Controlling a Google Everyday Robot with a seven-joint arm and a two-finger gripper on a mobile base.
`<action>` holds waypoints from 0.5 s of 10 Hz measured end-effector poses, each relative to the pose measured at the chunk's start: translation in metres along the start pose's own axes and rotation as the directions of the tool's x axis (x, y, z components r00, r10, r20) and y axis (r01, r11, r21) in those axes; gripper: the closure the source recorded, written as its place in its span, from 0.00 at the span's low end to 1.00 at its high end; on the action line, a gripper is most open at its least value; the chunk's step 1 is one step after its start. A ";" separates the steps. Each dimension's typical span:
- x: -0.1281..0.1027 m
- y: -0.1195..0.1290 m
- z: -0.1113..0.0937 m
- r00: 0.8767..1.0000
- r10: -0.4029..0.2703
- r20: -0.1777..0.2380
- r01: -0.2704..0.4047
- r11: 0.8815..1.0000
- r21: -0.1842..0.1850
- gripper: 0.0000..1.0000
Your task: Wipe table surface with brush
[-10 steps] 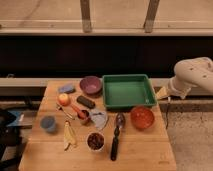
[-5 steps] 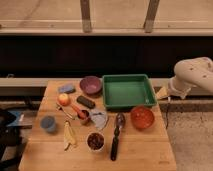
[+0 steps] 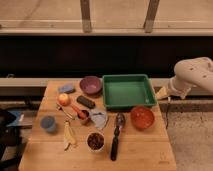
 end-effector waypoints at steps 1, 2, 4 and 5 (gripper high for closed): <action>0.000 0.000 0.000 1.000 0.000 0.000 0.000 1.000 0.000 0.20; 0.000 0.000 0.000 1.000 0.000 0.000 0.000 1.000 0.000 0.20; 0.000 -0.001 -0.001 1.000 0.010 0.003 -0.010 1.000 -0.006 0.20; 0.000 -0.002 -0.001 1.000 0.023 0.004 -0.023 0.999 -0.026 0.20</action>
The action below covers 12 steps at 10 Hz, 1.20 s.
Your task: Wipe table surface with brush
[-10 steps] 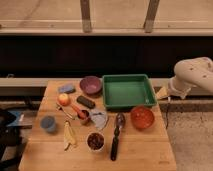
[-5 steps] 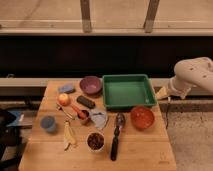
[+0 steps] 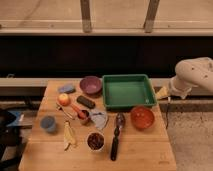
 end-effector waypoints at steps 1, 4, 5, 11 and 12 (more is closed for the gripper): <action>0.001 -0.002 0.000 1.000 0.004 -0.003 -0.004 1.000 -0.006 0.20; 0.002 0.011 0.002 1.000 -0.019 -0.011 0.019 0.999 -0.029 0.20; 0.002 0.018 0.002 0.999 -0.032 -0.010 0.032 0.999 -0.037 0.20; 0.007 0.111 -0.002 0.985 -0.174 -0.009 0.172 0.979 -0.106 0.20; 0.012 0.132 -0.001 0.977 -0.210 -0.026 0.206 0.972 -0.111 0.20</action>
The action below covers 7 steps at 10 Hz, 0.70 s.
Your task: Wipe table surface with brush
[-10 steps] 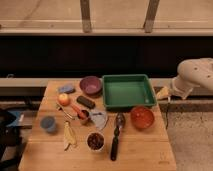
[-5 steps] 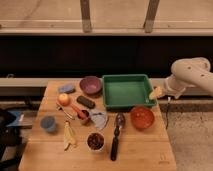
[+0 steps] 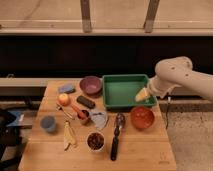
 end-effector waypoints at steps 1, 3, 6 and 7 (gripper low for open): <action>0.003 0.018 0.002 0.999 -0.031 -0.019 0.031 1.000 0.001 0.20; 0.008 0.060 0.008 0.993 -0.104 -0.054 0.104 0.995 -0.003 0.20; 0.008 0.074 0.012 0.989 -0.128 -0.070 0.127 0.992 -0.012 0.20; 0.008 0.075 0.012 0.989 -0.129 -0.073 0.128 0.992 -0.012 0.20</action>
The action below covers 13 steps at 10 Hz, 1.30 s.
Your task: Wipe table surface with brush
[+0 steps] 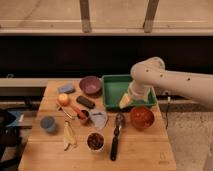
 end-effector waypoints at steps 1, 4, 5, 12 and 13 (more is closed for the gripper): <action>-0.002 0.003 0.000 1.000 -0.004 0.002 0.004 1.000 -0.004 0.20; 0.000 0.004 0.005 1.000 -0.003 -0.017 0.003 1.000 -0.018 0.20; 0.003 0.013 0.013 0.999 -0.014 -0.035 0.012 0.999 -0.030 0.20; 0.029 0.087 0.041 0.991 -0.095 -0.095 0.087 0.992 -0.090 0.20; 0.033 0.092 0.045 0.990 -0.098 -0.103 0.089 0.992 -0.094 0.20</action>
